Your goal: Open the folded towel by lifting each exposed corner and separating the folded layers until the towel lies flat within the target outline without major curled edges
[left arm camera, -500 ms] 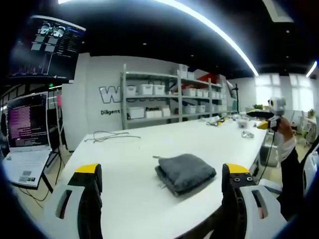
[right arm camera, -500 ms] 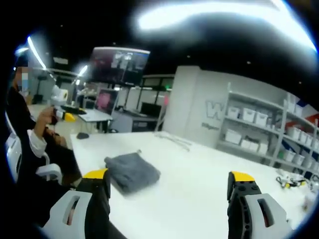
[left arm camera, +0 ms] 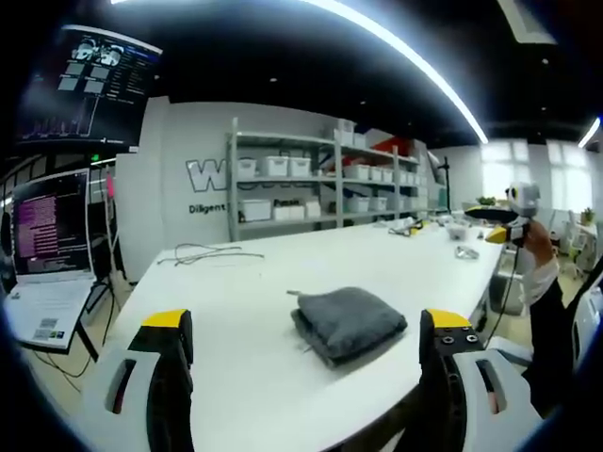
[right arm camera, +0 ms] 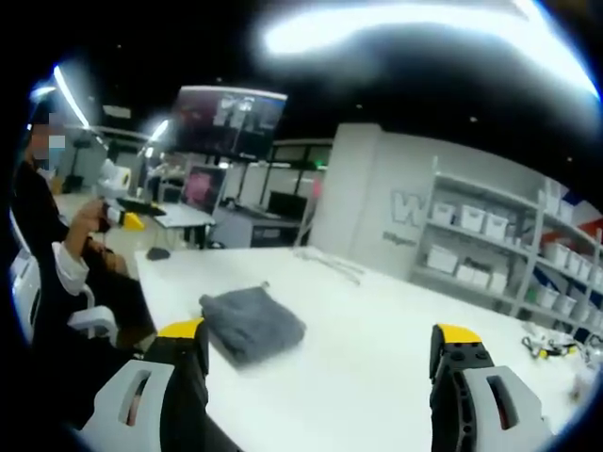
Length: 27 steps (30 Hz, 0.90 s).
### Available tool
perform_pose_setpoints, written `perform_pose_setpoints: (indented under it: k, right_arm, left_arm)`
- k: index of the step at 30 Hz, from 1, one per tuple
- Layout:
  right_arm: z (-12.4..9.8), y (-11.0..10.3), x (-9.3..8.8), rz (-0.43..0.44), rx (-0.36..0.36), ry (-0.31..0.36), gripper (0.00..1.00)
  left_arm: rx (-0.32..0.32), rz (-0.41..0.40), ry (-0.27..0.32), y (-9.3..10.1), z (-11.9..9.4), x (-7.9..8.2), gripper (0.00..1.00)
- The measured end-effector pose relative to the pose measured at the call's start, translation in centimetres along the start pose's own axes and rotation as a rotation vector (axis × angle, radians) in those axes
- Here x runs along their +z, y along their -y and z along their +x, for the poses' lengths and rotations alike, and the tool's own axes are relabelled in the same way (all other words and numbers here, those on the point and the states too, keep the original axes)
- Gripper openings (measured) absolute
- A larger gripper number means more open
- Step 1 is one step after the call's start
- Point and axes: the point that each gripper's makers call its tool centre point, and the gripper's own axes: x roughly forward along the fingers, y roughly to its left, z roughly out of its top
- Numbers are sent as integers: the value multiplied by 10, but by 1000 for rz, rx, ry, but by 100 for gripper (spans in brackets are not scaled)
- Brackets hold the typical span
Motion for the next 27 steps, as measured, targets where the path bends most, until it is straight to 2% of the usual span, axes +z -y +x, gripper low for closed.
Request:
perform_pose_setpoints:
  k: [9,18,23,27]
  right_arm:
    - [3,2,3,13,-6,19,99]
    - [6,1,-1,25,-1,9,99]
    - [6,4,-2,40,-11,10,98]
    - [3,5,3,85,-7,42,99]
  left_arm:
    - [-2,1,12,-1,-1,3,99]
    - [-1,-6,-3,-4,2,-3,98]
    - [3,-4,8,-5,0,0,98]
    - [21,-1,23,-8,-1,3,97]
